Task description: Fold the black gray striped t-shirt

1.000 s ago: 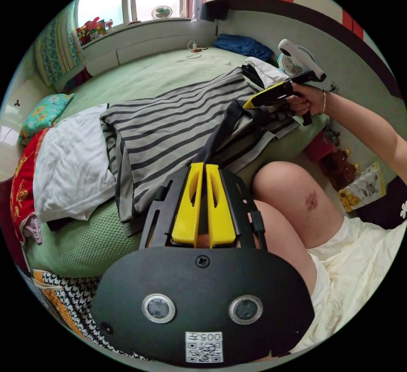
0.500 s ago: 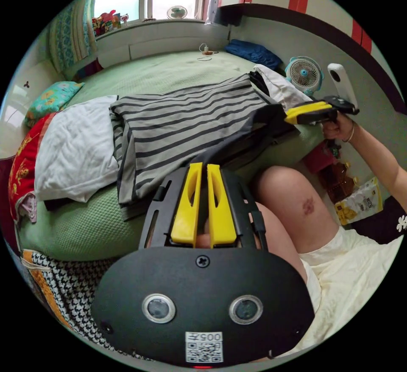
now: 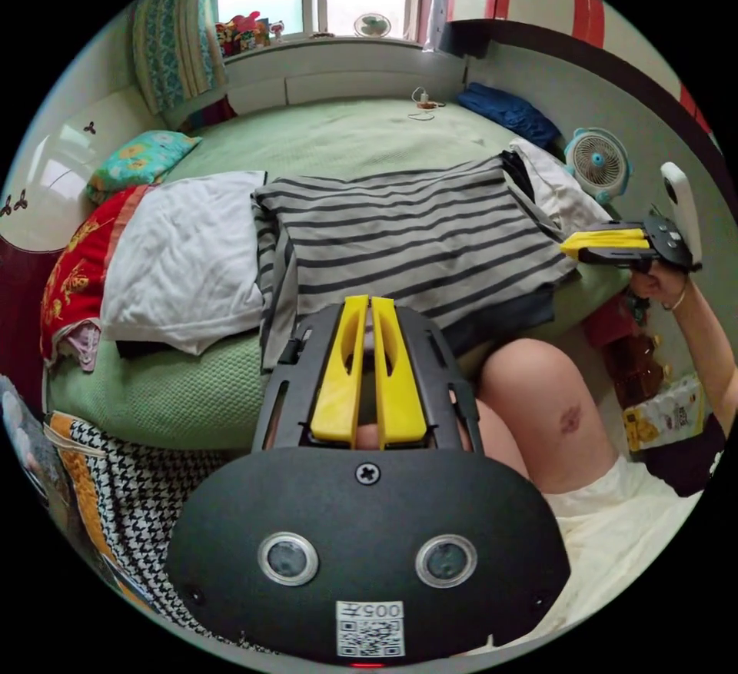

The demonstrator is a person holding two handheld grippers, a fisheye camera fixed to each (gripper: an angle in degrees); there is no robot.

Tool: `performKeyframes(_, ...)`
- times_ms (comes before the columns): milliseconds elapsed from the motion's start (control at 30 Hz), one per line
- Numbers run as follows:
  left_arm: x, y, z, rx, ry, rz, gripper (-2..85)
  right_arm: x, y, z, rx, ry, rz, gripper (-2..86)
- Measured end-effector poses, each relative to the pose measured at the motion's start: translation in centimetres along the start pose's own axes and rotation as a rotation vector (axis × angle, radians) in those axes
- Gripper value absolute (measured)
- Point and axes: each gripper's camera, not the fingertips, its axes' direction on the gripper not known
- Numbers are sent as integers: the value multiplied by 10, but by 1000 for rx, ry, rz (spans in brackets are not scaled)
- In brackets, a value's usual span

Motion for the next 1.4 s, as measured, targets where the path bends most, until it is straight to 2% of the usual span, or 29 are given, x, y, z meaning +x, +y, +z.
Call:
performKeyframes(200,-17,-5,69,-148,-70,-28,0,-6,1,61,-100,87,135,0)
performKeyframes(267,-25,1,82,-169,-47,-34,-1,-1,19,63,-55,82,172,3)
performKeyframes(400,-36,-6,73,-95,-11,-71,-2,21,35,45,-57,39,217,20)
performKeyframes(567,-37,-58,64,73,-110,-119,-2,82,16,-7,79,118,278,106)
performKeyframes(667,-44,-100,85,124,-144,-197,-2,134,-11,-13,141,155,356,119)
performKeyframes(767,-53,-134,125,116,-118,-279,-2,189,-40,8,119,187,453,131)
performKeyframes(1000,-82,-167,226,-5,-206,-355,-2,275,-63,98,-59,42,620,103)
performKeyframes(1133,-103,-193,259,-51,-149,-343,-2,277,-57,113,16,2,564,0)
performKeyframes(1333,-108,-217,292,23,-193,-363,-3,298,-77,110,110,66,592,-12)
performKeyframes(1400,-106,-220,296,35,-204,-365,-3,303,-87,117,78,83,598,-10)
